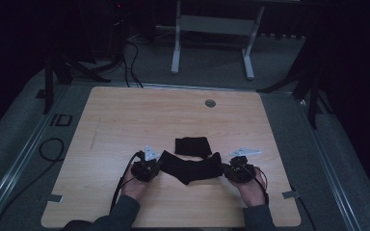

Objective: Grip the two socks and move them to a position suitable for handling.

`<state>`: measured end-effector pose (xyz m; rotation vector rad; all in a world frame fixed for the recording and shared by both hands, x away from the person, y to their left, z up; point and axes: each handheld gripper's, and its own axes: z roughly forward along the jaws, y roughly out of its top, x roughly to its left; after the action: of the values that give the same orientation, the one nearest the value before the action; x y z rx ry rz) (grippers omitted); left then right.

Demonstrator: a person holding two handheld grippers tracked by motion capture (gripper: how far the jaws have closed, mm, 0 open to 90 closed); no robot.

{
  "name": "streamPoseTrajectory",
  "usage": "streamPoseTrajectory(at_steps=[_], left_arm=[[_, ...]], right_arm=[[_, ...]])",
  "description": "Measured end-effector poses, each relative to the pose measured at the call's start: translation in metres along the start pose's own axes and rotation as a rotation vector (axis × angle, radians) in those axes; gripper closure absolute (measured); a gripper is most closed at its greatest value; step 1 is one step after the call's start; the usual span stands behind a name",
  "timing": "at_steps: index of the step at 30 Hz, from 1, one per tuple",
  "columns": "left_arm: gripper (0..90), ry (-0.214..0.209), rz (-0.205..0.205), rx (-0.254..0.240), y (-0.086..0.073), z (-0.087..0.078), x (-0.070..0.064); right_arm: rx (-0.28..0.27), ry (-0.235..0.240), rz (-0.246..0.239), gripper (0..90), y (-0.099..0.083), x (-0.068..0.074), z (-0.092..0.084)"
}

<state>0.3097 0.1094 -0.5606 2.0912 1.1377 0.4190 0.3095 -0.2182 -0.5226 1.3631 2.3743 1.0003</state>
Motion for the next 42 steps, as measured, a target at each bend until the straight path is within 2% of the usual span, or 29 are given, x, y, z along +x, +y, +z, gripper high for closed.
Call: streamPoseTrajectory(at_steps=[3,4,5,6,12,17,20,21,22,28,33,36,37,42], left_arm=[[90.0,-0.002,-0.002,0.000,0.000,0.000,0.000],[90.0,-0.002,-0.002,0.000,0.000,0.000,0.000],[90.0,-0.002,-0.002,0.000,0.000,0.000,0.000],[90.0,-0.002,-0.002,0.000,0.000,0.000,0.000],[90.0,-0.003,0.002,0.001,0.000,0.000,0.000],[90.0,-0.001,0.008,0.003,0.000,0.001,-0.001],[90.0,-0.004,0.011,0.005,0.000,0.001,-0.001],[90.0,-0.004,0.011,0.005,0.000,0.001,-0.001],[90.0,-0.006,0.009,0.004,0.000,0.001,-0.001],[90.0,-0.010,0.009,0.002,0.000,0.000,0.000],[90.0,-0.010,0.009,0.000,-0.001,0.000,0.000],[90.0,-0.012,0.009,-0.001,-0.001,0.001,0.000],[89.9,-0.012,0.005,-0.004,-0.001,0.001,0.000],[89.9,-0.009,0.011,-0.005,-0.001,0.001,-0.001]], right_arm=[[0.017,-0.017,0.023,80.2,-0.002,-0.004,0.000],[0.030,-0.062,0.031,79.5,-0.004,-0.008,0.000],[0.030,-0.062,0.031,79.5,-0.004,-0.008,0.000],[0.032,-0.097,0.042,78.2,-0.005,-0.012,-0.003],[-0.007,-0.126,0.063,74.8,-0.004,-0.020,-0.013],[-0.035,-0.113,0.033,71.9,-0.001,-0.016,-0.015],[-0.049,-0.095,-0.013,69.3,0.005,-0.007,-0.014],[-0.049,-0.095,-0.013,69.3,0.005,-0.007,-0.014],[-0.055,-0.090,-0.044,68.5,0.009,-0.001,-0.013],[-0.067,-0.059,-0.084,67.2,0.019,0.010,-0.010],[-0.072,-0.022,-0.124,66.0,0.037,0.022,0.000],[-0.067,-0.015,-0.138,65.5,0.044,0.026,0.004],[-0.065,-0.007,-0.164,65.0,0.052,0.032,0.008],[-0.058,-0.002,-0.201,63.9,0.065,0.042,0.016]])
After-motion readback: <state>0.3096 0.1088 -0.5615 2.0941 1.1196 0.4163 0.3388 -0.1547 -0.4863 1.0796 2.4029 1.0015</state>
